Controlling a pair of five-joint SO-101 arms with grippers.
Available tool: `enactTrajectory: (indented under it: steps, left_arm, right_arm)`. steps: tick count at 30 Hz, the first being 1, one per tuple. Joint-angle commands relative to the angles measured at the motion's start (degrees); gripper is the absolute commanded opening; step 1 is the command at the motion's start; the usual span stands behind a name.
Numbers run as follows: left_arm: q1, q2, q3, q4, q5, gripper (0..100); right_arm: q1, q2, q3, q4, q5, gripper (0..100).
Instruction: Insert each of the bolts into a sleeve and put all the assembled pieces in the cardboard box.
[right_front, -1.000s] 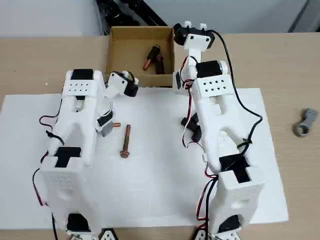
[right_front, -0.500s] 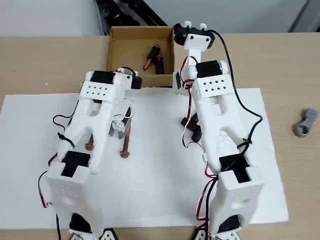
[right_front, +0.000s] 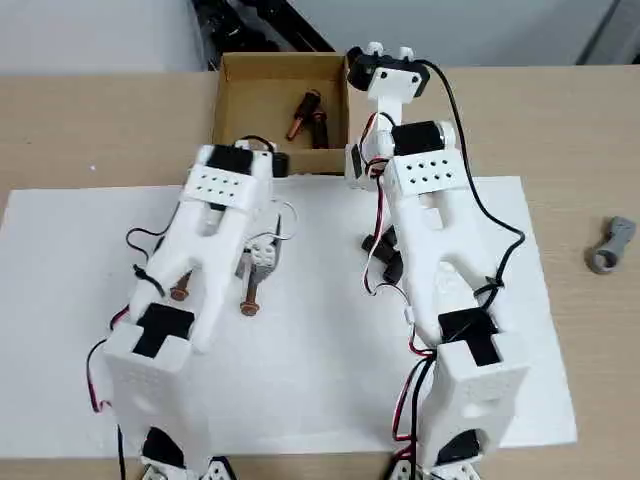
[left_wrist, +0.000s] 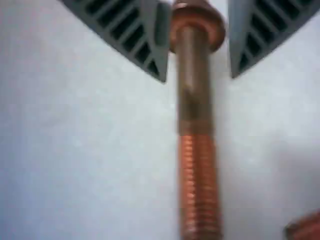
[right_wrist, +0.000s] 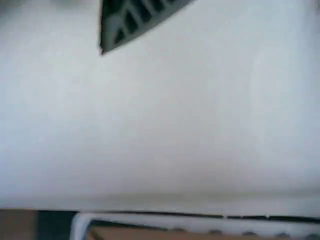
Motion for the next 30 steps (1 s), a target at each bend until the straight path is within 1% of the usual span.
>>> enactTrajectory:
  steps: [1,5,9,16,21,26,27,29,30]
  left_arm:
    - [0.9,-3.0,-0.4,1.6,0.6,8]
    - [0.5,-2.9,0.4,1.0,0.6,8]
    - [0.6,-3.0,4.4,-2.3,1.1,8]
    - [0.6,-2.4,6.6,-6.9,0.9,8]
    - [0.5,4.1,7.3,-8.4,0.9,8]
    - [0.4,12.0,7.3,-11.7,1.0,7]
    - [0.5,12.9,7.2,-11.8,1.0,6]
    - [0.5,13.1,7.1,-11.7,0.6,0]
    - [0.5,12.8,7.1,-11.6,0.4,1]
  right_arm:
    - [0.0,-3.6,-2.7,-0.4,-0.4,14.3]
    - [0.0,-3.6,-2.6,-0.3,-0.4,14.3]
    - [0.1,-3.6,-2.6,-0.4,-0.4,14.3]
    - [0.2,-3.6,-2.6,-0.4,-0.4,14.3]
    - [0.3,-3.6,-2.6,-0.3,-0.4,14.3]
    - [0.3,-3.6,-2.6,0.1,-0.4,14.3]
    - [0.3,-3.6,-2.6,0.1,-0.4,14.3]
    - [0.4,-3.6,-2.6,0.2,-0.4,14.3]
    - [0.4,-3.6,-2.6,0.2,-0.4,14.3]
